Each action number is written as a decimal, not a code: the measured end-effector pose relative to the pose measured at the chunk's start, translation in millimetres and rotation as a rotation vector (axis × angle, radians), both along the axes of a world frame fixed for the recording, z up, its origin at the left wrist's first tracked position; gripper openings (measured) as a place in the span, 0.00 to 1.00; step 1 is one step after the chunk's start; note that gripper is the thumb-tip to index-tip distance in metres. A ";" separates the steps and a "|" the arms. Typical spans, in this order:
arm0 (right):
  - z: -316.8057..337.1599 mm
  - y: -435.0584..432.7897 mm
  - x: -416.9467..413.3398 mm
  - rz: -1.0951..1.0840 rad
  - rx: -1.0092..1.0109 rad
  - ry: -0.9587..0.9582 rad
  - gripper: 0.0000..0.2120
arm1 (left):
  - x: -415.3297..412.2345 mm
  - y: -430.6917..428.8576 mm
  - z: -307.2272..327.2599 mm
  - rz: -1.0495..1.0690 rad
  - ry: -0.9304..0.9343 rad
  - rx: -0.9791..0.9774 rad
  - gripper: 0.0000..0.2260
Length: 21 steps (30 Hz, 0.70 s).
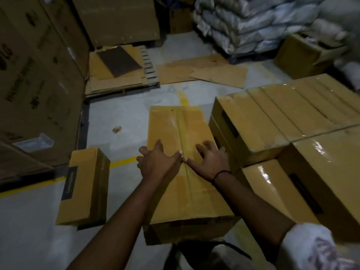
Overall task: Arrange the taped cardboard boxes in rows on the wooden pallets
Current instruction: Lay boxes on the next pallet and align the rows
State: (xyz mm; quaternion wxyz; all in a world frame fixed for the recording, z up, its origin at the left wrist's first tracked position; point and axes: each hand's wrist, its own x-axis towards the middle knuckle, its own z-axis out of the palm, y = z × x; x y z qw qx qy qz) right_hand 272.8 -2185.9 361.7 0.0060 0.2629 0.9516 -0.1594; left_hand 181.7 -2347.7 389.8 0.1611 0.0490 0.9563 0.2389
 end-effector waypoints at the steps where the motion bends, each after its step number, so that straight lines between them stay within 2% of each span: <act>1: 12.2 8.1 23.1 -0.003 0.024 0.011 0.42 | 22.5 9.1 9.6 -0.016 -0.005 -0.001 0.44; 6: 45.3 52.9 121.6 -0.039 0.073 0.032 0.41 | 116.1 50.2 28.7 -0.101 0.010 0.007 0.39; 13: 32.0 152.8 270.8 -0.101 0.029 0.013 0.41 | 256.4 153.2 26.2 -0.152 0.054 -0.037 0.36; 21: 43.0 296.7 424.3 -0.087 0.123 -0.010 0.41 | 402.1 290.4 17.3 -0.148 -0.058 0.043 0.39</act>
